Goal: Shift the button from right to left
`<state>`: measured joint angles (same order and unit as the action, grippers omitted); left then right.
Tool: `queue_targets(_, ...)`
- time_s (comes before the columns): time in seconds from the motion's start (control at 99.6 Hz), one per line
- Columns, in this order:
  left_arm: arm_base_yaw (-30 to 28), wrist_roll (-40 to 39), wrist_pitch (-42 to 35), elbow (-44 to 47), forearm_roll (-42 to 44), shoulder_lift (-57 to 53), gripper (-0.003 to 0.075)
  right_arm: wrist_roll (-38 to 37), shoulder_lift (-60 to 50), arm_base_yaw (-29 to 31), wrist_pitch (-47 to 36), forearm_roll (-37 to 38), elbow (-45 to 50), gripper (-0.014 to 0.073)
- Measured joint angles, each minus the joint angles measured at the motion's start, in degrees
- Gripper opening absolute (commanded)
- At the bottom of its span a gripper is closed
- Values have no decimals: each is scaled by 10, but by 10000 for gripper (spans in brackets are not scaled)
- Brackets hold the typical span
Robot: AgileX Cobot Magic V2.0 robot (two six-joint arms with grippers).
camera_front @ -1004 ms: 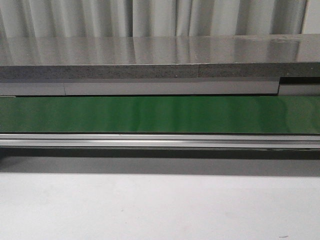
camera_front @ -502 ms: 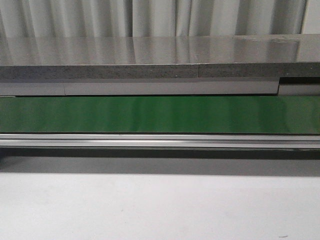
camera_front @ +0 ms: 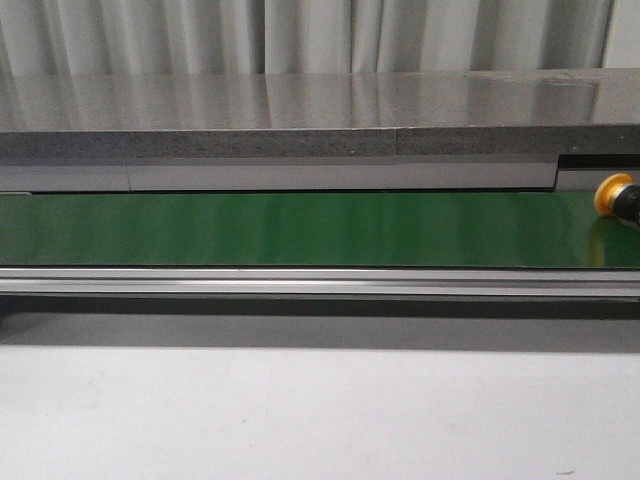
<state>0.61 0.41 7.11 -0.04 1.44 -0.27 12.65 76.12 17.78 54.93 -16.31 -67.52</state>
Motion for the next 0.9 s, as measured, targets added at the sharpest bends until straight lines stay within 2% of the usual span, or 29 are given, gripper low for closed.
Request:
queue_targets(0.201, 0, 0, 0, 0, 0, 0, -20, 19, -83, 0, -23, -10, 21, -68)
queue_targets(0.482, 0, 0, 0, 0, 0, 0, -20, 25, -217, -6, -140, -18, 161, -68)
queue_targets(0.903, 0, 0, -1, 0, 0, 0, -20, 26, -389, -111, -299, -21, 347, -68)
